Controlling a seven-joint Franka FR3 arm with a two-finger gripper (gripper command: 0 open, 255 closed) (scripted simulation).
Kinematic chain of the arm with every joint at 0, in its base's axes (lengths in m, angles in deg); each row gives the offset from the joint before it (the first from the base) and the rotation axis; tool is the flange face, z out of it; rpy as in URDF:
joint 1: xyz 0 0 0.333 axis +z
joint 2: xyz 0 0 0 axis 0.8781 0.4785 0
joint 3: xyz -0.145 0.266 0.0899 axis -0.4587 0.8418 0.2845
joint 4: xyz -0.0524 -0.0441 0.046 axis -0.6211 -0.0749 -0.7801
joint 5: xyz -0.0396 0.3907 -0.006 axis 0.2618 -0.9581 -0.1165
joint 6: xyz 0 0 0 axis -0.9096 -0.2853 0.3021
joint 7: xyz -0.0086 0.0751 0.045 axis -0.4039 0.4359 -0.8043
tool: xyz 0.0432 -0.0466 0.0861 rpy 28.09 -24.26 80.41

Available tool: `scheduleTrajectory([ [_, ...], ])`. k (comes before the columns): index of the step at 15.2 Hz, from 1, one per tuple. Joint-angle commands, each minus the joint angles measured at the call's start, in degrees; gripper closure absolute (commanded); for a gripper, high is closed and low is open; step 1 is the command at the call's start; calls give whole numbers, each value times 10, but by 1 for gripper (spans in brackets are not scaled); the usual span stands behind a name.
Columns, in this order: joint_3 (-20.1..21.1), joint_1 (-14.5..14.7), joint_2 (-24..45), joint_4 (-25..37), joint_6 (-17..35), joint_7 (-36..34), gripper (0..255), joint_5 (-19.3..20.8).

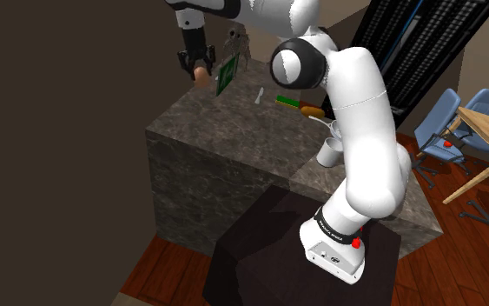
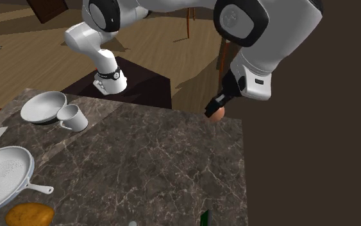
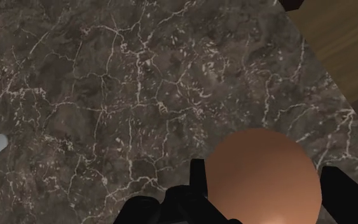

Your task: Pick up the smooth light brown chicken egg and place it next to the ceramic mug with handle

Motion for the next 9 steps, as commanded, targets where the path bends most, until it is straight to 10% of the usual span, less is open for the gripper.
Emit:
scheduleTrajectory([
  [1, -1, -10, -81, -136, 57, 7, 255, 2],
  [9, -20, -52, -266, -427, 169, 54, 255, 16],
])
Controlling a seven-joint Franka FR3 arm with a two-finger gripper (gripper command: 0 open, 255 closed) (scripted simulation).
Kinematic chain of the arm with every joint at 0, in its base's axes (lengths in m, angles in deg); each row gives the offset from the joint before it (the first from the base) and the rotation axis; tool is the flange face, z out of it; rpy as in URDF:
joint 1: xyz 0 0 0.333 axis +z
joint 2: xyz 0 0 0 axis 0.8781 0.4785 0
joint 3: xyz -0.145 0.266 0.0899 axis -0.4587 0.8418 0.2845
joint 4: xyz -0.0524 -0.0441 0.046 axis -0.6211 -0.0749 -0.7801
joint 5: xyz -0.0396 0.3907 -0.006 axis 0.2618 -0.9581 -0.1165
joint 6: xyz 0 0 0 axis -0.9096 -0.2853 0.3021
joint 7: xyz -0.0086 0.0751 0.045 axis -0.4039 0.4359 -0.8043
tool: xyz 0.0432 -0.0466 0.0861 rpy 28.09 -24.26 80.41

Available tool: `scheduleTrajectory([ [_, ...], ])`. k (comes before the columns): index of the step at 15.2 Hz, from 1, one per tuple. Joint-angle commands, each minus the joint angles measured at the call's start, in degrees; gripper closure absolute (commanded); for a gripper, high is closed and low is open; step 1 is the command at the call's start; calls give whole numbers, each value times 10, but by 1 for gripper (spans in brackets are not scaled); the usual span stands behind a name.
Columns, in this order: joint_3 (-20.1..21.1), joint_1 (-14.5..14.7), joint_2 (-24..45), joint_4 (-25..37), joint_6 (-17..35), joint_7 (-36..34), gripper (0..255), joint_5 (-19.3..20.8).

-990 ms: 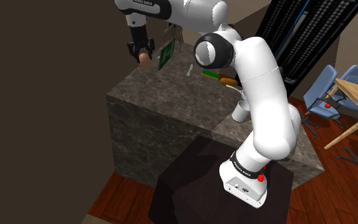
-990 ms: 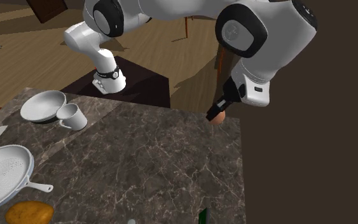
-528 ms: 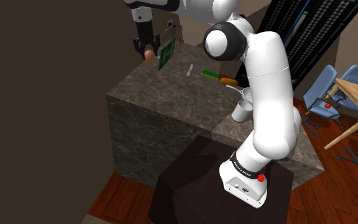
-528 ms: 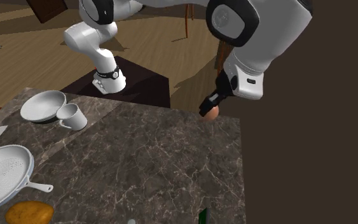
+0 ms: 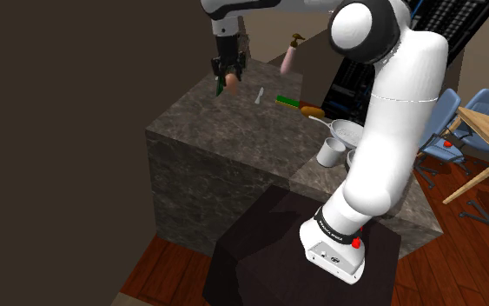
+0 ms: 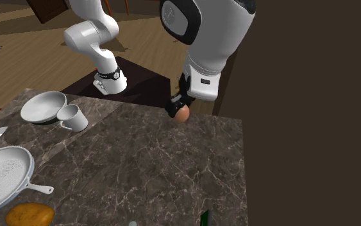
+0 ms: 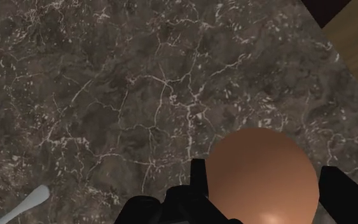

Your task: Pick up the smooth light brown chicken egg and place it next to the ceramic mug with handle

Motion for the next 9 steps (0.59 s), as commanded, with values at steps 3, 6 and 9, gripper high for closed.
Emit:
scheduleTrajectory([
  [3, -13, -19, -76, -116, 44, 26, 255, 9],
  [6, -25, -35, -123, -181, 66, 49, 255, 19],
  [9, -39, -50, -166, -238, 85, 73, 255, 29],
])
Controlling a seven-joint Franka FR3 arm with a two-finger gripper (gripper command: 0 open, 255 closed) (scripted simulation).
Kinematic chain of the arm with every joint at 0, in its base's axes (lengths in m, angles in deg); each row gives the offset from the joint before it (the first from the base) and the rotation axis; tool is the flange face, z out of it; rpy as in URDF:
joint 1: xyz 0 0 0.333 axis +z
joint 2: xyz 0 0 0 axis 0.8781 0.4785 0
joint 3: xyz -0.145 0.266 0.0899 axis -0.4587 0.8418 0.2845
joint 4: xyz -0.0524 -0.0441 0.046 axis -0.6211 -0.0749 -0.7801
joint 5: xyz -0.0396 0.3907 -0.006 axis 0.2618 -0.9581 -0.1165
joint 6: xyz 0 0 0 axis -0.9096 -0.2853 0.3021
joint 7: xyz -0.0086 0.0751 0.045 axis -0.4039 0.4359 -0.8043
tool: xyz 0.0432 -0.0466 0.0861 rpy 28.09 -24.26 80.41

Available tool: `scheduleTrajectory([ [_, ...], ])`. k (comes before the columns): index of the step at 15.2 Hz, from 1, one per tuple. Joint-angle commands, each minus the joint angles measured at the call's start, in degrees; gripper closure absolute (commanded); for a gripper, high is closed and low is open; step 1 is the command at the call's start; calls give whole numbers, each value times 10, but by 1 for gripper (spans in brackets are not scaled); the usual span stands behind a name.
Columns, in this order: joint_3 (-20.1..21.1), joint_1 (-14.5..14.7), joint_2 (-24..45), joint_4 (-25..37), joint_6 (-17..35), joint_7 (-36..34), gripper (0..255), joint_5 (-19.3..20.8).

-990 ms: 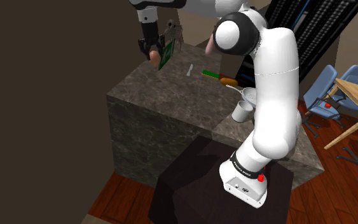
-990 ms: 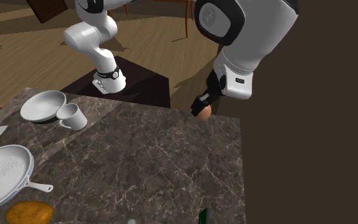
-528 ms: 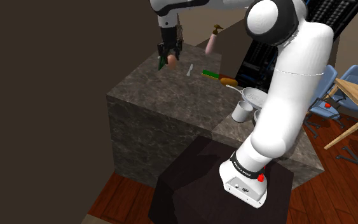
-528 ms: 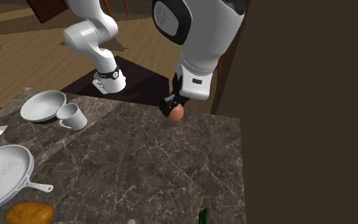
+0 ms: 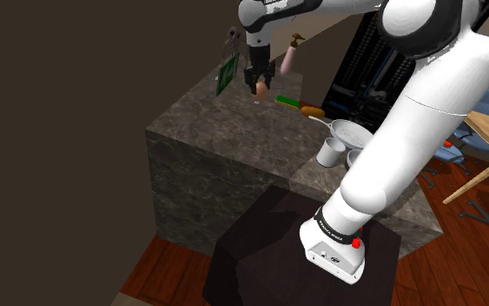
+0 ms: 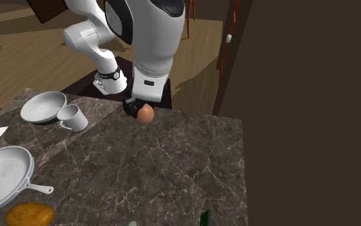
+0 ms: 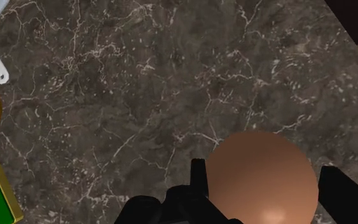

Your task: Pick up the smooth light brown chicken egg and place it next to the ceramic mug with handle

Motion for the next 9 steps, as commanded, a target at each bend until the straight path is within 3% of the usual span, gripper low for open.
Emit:
scheduleTrajectory([
  [1, -10, -10, -28, -35, 10, 17, 255, 8],
  [9, -56, -57, -123, -149, 46, 88, 255, 48],
])
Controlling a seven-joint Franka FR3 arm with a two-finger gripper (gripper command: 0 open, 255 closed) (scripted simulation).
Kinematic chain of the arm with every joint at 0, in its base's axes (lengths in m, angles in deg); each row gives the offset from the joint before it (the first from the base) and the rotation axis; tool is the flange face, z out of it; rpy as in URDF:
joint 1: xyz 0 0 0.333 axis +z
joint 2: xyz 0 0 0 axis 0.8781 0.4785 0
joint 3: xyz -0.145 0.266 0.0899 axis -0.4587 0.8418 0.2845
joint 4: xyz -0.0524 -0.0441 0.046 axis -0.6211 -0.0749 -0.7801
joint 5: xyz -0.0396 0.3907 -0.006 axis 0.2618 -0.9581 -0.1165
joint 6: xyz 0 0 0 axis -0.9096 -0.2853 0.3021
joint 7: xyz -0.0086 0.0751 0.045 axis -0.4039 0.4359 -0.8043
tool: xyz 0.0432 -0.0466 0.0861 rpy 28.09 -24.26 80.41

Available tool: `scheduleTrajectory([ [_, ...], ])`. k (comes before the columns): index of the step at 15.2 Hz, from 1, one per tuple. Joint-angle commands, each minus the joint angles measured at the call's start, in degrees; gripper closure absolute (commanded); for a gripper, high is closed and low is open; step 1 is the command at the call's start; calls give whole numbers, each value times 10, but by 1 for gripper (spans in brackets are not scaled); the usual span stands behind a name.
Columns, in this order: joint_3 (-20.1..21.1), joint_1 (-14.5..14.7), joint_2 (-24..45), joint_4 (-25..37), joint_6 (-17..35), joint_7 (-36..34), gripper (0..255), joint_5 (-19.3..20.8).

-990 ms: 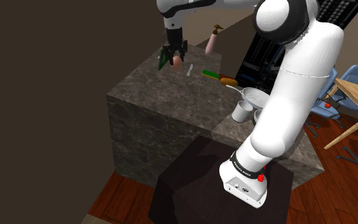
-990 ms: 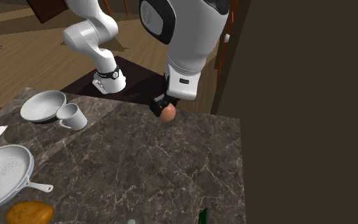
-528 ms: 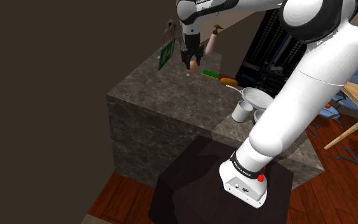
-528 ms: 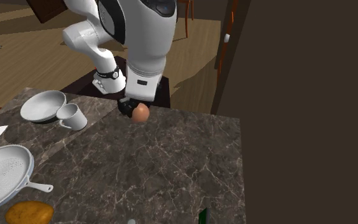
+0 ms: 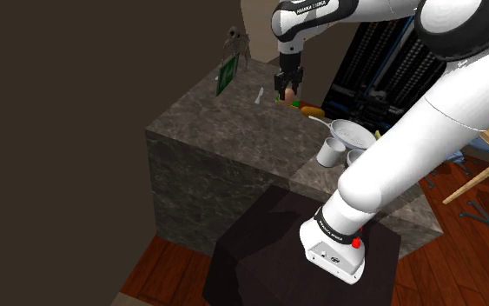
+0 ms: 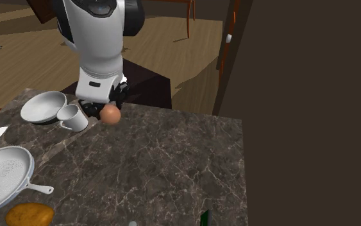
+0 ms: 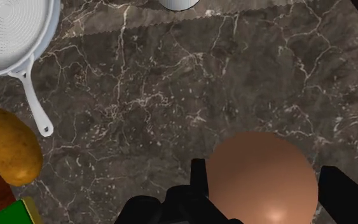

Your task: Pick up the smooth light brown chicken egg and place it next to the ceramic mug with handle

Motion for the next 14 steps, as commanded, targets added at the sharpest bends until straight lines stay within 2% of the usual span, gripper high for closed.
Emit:
scheduleTrajectory([
  [1, -14, -13, -30, -35, 11, 20, 255, 14],
  [8, -65, -60, -89, -96, 34, 92, 255, 59],
  [14, -115, -103, -118, -123, 55, 160, 255, 99],
])
